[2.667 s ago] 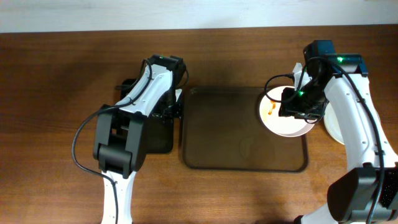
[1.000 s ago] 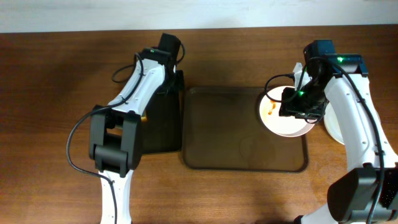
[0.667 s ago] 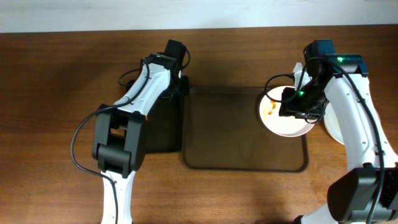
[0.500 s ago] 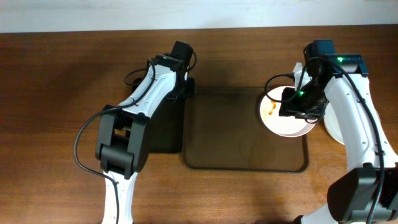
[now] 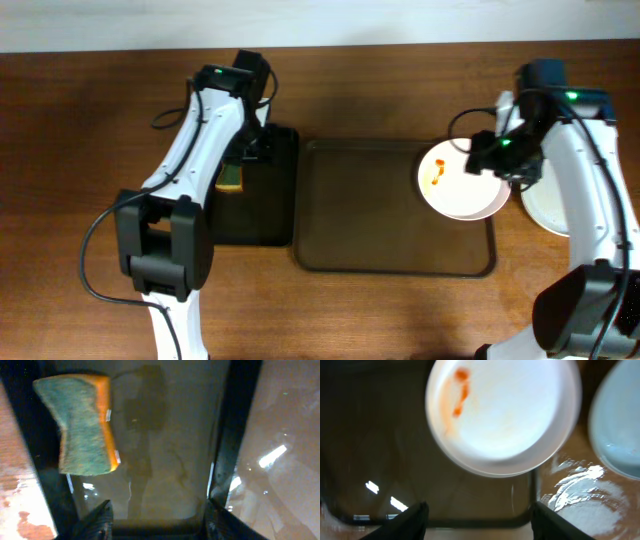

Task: Clean dirty plates on tray and stack at the side
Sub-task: 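Lower the left gripper and release the sponge onto the black tray, then grasp the last sauced white plate rim and drag it onto the tray center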

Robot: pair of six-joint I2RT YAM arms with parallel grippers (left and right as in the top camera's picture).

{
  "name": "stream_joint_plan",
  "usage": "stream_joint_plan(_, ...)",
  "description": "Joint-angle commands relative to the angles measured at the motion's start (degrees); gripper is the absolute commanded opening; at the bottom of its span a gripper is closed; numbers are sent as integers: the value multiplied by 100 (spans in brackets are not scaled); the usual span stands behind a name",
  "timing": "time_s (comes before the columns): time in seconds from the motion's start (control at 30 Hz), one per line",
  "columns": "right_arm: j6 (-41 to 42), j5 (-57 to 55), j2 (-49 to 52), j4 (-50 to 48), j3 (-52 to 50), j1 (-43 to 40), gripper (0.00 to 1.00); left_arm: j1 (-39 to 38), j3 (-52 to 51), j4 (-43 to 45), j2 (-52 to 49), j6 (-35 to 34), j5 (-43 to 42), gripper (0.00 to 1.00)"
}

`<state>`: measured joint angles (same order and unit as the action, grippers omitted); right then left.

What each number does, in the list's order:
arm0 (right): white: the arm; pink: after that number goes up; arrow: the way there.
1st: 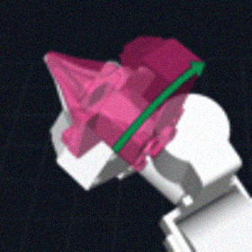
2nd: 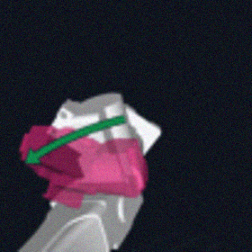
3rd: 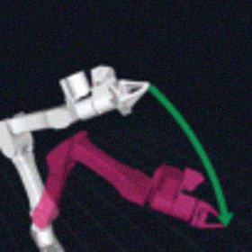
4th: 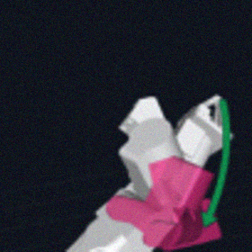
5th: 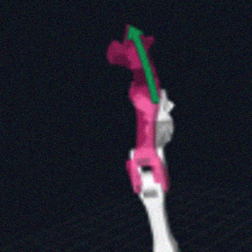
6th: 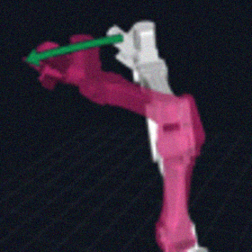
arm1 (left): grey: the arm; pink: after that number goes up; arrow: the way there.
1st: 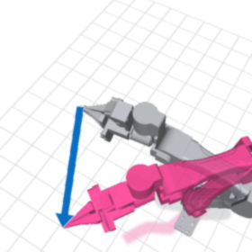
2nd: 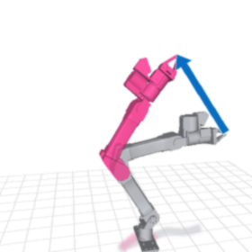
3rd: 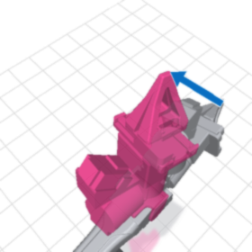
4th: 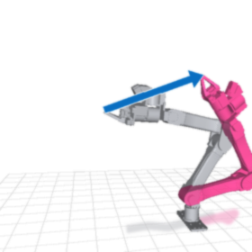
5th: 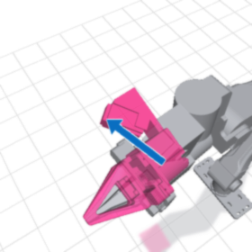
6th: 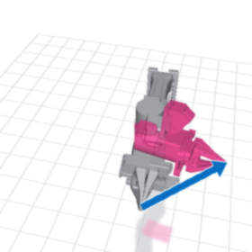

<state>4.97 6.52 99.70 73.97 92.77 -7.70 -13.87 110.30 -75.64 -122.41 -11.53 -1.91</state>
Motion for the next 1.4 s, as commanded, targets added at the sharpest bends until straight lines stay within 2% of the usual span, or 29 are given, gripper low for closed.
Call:
stream_joint_plan(0.0, -13, -122, 448, -435, -11, -533, 64, 92, -125, -2, 55, 96, 225, 69)
stream_joint_plan(0.03, -144, -122, 586, -503, -11, -632, 64, 92, -127, -7, 55, 96, 286, 94)
stream_joint_plan(0.07, -310, -127, 881, -557, -11, -791, 64, 92, -127, -4, 55, 96, 282, 100)
stream_joint_plan(0.13, -330, -149, 1117, -704, -11, -929, 64, 92, -127, -4, 55, 96, 282, 100)
stream_joint_plan(0.17, -334, -240, 1285, -881, -11, -1047, 61, 92, -127, -4, 55, 94, 282, 100)
stream_joint_plan(0.2, -378, -256, 1346, -957, -11, -1095, 55, 92, -127, -4, 55, 94, 282, 100)
stream_joint_plan(0.27, -568, -254, 1537, -1147, -11, -1270, 34, 92, -127, -7, 55, 94, 282, 100)
stream_joint_plan(0.37, -627, -271, 1617, -1185, -11, -1344, 36, 92, -127, 2, 55, 94, 282, 100)
stream_joint_plan(0.47, -627, -267, 1617, -1180, -15, -1333, 28, 92, -127, 0, 55, 94, 282, 100)
stream_joint_plan(0.7, -800, 55, 1620, -1342, -367, -1331, 34, 92, -127, 0, 55, 94, 282, 100)
stream_joint_plan(0.87, -798, 59, 1620, -1322, -431, -1327, 34, 92, -127, 0, 55, 94, 282, 100)
stream_joint_plan(0.93, -798, 103, 1620, -1423, -577, -1311, 29, 92, -127, 0, 55, 94, 282, 100)
stream_joint_plan(1.37, -752, 50, 1620, -1504, -774, -960, 25, 92, -127, 0, 55, 94, 282, 100)
